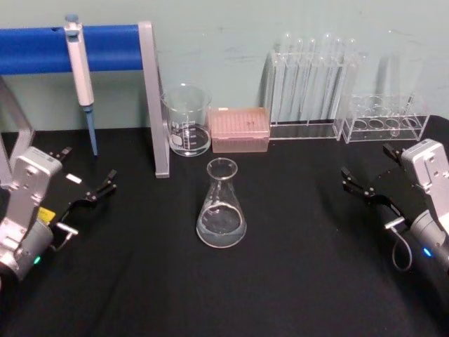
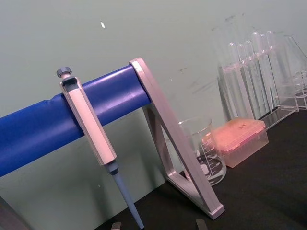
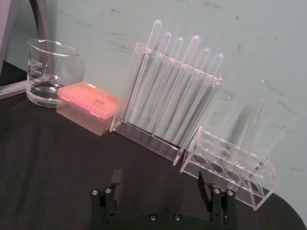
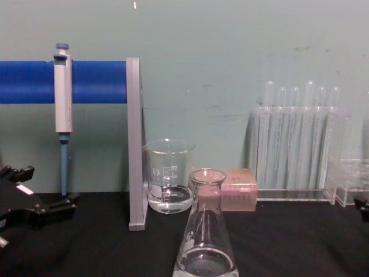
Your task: Grasp the erlenmeyer flask with one hand, shake it three times, then place it back.
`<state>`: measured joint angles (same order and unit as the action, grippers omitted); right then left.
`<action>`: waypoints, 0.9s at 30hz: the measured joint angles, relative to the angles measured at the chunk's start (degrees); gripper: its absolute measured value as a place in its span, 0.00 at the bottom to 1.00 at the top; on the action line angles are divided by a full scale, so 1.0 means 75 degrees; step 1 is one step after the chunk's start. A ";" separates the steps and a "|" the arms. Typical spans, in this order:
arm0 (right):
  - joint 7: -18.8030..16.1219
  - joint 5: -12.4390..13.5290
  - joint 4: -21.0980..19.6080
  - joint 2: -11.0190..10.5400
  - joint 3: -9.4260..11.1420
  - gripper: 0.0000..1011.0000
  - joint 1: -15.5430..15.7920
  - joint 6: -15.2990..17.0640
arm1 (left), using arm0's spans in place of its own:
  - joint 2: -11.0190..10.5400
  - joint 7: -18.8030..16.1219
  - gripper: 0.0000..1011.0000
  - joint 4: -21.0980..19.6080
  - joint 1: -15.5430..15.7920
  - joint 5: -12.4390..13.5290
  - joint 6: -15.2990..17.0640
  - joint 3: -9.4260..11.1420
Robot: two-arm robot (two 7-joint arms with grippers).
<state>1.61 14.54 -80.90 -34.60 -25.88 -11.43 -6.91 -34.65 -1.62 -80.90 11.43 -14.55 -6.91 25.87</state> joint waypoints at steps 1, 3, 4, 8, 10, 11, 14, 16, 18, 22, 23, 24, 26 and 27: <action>0.0001 0.0000 0.0000 0.0000 0.0000 0.99 0.0000 0.0000 | 0.0000 0.0000 0.99 0.0000 0.0000 0.0000 0.0000 0.0000; 0.0001 0.0000 0.0000 -0.0002 0.0001 0.99 0.0000 0.0000 | 0.0000 0.0000 0.99 0.0000 0.0000 0.0000 0.0000 0.0000; 0.0001 0.0000 0.0000 -0.0002 0.0001 0.99 0.0000 0.0000 | 0.0000 0.0000 0.99 0.0000 0.0000 0.0000 0.0000 -0.0001; 0.0001 0.0000 0.0000 -0.0004 0.0003 0.99 0.0000 0.0000 | 0.0000 0.0000 0.99 0.0001 0.0000 0.0000 0.0000 0.0000; 0.0001 0.0000 0.0000 -0.0006 0.0003 0.99 0.0000 0.0000 | 0.0000 0.0000 0.99 0.0000 0.0000 0.0000 0.0000 0.0000; 0.0001 0.0000 0.0000 -0.0006 0.0003 0.99 0.0000 0.0000 | 0.0000 0.0000 0.99 0.0000 0.0000 0.0000 0.0000 0.0000; 0.0001 0.0000 -0.0001 -0.0006 0.0003 0.99 0.0000 -0.0001 | 0.0000 0.0000 0.99 0.0000 0.0000 0.0000 0.0000 -0.0001; 0.0001 0.0001 0.0000 -0.0006 0.0003 0.99 0.0000 0.0000 | 0.0000 0.0000 0.99 0.0000 0.0000 0.0000 0.0000 -0.0001; 0.0001 0.0001 0.0000 -0.0006 0.0003 0.99 0.0000 0.0000 | 0.0000 0.0000 0.99 0.0000 0.0000 0.0000 0.0000 0.0000; 0.0001 0.0001 0.0000 -0.0006 0.0003 0.99 0.0000 0.0000 | 0.0000 0.0000 0.99 0.0001 0.0000 0.0000 0.0000 0.0000; 0.0001 0.0001 0.0000 -0.0006 0.0003 0.99 0.0000 0.0000 | 0.0000 0.0000 0.99 0.0000 0.0000 0.0000 0.0000 0.0000; 0.0001 0.0001 -0.0001 -0.0006 0.0003 0.99 0.0000 0.0001 | 0.0000 0.0000 0.99 0.0000 0.0000 0.0000 0.0000 -0.0001; 0.0001 0.0001 0.0000 -0.0006 0.0003 0.99 0.0000 0.0000 | 0.0000 0.0000 0.99 0.0000 0.0000 0.0000 0.0000 0.0000; 0.0001 0.0001 0.0000 -0.0006 0.0003 0.99 0.0000 0.0001 | 0.0000 0.0000 0.99 0.0000 0.0000 0.0000 0.0000 0.0000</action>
<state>1.62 14.55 -80.90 -34.65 -25.86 -11.43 -6.91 -34.65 -1.62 -80.90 11.43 -14.55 -6.90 25.86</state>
